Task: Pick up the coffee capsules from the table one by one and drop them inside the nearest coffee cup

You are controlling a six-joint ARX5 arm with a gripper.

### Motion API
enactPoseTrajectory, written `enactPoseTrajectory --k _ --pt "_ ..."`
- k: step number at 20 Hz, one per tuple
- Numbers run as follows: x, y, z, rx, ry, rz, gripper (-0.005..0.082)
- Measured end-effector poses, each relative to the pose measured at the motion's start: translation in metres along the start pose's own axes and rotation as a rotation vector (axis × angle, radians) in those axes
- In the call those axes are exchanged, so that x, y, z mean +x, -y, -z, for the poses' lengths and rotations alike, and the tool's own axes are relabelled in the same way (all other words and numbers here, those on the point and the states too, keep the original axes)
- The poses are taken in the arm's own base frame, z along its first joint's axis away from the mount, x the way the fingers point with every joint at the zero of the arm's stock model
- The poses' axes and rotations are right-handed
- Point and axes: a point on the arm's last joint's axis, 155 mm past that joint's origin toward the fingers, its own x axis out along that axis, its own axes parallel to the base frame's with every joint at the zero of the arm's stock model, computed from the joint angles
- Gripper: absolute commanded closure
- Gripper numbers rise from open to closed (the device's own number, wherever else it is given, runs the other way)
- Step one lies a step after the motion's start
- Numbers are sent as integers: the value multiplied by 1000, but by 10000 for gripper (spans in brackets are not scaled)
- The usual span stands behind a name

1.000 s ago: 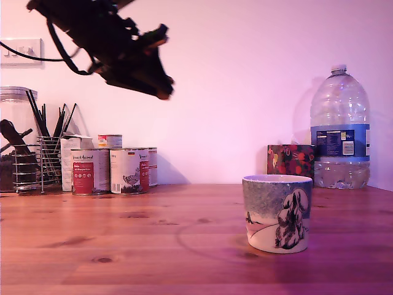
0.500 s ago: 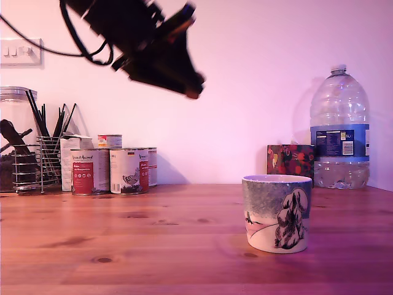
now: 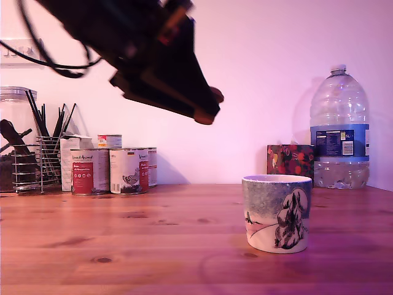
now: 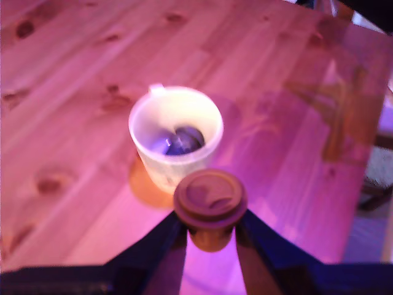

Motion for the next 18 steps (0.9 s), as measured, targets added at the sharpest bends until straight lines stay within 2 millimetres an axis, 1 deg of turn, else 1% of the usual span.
enactPoseTrajectory --k 4,7,11,12,13,15,18 --pt "0 -2 -2 2 10 -9 603" --pt "1 6 -4 16 17 6 603" --pt "2 15 -17 40 67 20 603" --pt "2 16 -18 43 69 23 603" --pt "4 17 -16 45 63 24 603" --pt "15 15 -15 44 38 16 603" --pt "34 10 -22 43 18 6 603"
